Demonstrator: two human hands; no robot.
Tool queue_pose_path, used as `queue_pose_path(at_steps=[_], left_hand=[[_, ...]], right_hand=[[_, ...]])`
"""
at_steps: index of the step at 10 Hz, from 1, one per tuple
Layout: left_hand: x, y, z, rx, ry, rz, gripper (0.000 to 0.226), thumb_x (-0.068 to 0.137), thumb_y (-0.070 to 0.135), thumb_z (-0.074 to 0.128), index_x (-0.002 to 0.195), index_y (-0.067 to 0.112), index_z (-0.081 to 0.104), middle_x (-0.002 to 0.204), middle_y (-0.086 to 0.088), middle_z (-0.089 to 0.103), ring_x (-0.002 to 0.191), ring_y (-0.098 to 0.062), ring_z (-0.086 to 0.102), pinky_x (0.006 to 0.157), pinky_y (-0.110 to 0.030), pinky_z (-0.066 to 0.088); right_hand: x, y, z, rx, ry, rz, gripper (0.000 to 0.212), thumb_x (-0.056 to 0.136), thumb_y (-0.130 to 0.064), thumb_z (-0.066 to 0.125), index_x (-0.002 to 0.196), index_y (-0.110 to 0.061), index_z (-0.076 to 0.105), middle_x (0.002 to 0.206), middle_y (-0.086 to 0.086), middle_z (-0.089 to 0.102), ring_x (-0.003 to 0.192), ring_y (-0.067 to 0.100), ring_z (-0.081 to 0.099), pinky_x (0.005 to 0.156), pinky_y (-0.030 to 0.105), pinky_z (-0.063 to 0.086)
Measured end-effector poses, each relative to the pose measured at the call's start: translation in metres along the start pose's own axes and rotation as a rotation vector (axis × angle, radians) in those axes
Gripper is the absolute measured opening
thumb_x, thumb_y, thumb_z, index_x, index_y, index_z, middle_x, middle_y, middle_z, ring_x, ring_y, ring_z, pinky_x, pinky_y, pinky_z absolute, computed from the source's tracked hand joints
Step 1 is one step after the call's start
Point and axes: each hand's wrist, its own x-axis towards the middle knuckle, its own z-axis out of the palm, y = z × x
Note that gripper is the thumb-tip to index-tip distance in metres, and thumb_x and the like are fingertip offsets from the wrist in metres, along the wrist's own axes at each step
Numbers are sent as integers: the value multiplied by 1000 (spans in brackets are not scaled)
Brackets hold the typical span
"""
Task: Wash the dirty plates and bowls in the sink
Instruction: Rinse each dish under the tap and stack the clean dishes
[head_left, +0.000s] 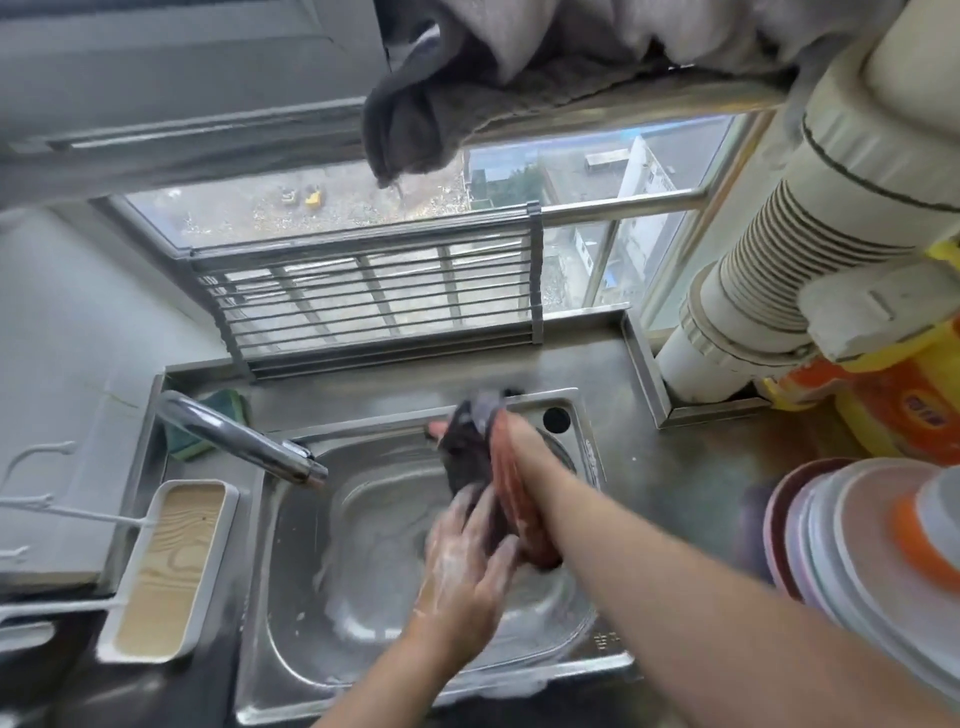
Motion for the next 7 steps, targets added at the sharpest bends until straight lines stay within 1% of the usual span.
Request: queue_pose_path(at_steps=[1,2,3,4,5,6,7], left_hand=[[1,17,15,-651,-224,-260,86,81,-7,71,142,49,49,135,12,67,129,-16,60,89,-20,54],[9,33,27,-601,-561,-269,81,78,0,74,142,45,52,132,9,68,109,-12,66,95,-31,56],[10,37,10,-412,-855,-293,56,72,11,73,123,35,72,124,1,75,106,-15,68,112,-44,50],[21,10,-29,-437,-858,-378,38,71,6,72,103,24,83,113,-6,79,103,-20,71,108,-44,51],[31,-30,-65,-486,-522,-429,50,65,9,69,114,20,76,106,-7,75,97,-22,68,95,-39,54],[30,-80,-84,-374,-260,-405,43,71,10,73,107,35,73,109,-3,71,94,-16,66,81,-27,50],[18,-123,-101,121,-178,-238,38,91,10,69,110,42,69,115,10,69,108,-13,67,93,-26,51]], right_hand=[[29,-36,-9,-716,-369,-173,31,106,-46,54,116,-23,74,108,-5,74,108,19,66,100,34,46],[28,-30,-23,-1586,-733,-74,82,85,-84,52,152,-37,49,147,-6,61,134,20,56,113,36,41],[9,27,-71,-2133,-909,193,86,77,-86,43,139,-28,61,138,6,65,131,34,57,110,51,44],[-43,75,-96,-1979,-770,366,73,88,-77,33,131,-28,66,129,5,68,128,33,57,111,51,39],[-63,89,-80,-1455,-510,386,61,105,-59,24,124,-19,65,128,14,66,118,34,60,99,38,39],[-69,86,-78,-1299,-446,302,30,91,-45,49,82,-20,62,87,8,64,76,22,54,69,34,38],[-83,104,-71,-1141,-458,365,14,72,-29,59,65,-18,53,60,-3,48,58,20,43,57,33,31]])
